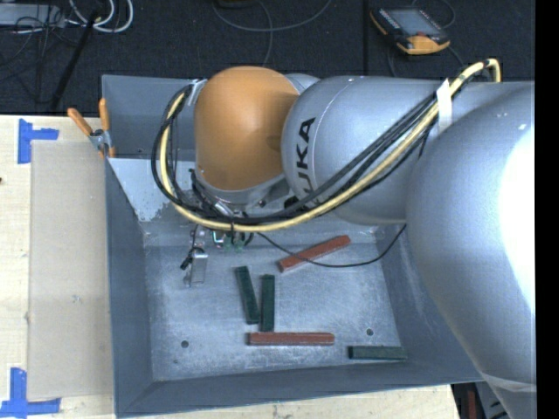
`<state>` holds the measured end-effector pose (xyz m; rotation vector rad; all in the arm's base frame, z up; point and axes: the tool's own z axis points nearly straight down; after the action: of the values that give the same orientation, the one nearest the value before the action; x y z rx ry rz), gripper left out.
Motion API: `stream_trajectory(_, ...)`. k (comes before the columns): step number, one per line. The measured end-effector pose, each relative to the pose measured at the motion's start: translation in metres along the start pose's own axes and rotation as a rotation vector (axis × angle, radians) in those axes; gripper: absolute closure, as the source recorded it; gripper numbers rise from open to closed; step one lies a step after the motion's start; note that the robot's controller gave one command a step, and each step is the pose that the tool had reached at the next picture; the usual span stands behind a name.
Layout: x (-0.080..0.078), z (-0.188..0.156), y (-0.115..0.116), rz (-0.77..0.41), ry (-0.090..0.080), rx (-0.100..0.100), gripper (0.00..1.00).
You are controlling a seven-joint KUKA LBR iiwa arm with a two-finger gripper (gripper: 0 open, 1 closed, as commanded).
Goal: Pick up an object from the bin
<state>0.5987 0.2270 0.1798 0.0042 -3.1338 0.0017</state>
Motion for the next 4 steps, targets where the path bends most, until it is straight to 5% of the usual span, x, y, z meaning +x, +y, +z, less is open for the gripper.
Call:
stream_trajectory(1, 0.003, 0.03, -0.052, 0.176, -0.004, 0.001, 0.0)
stream_trajectory(2, 0.037, 0.091, -0.11, 0.174, 0.002, 0.004, 0.0)
stream_trajectory(3, 0.034, 0.087, -0.106, 0.173, -0.006, -0.001, 1.0)
stream_trajectory(4, 0.034, 0.087, -0.105, 0.174, -0.006, -0.002, 0.0)
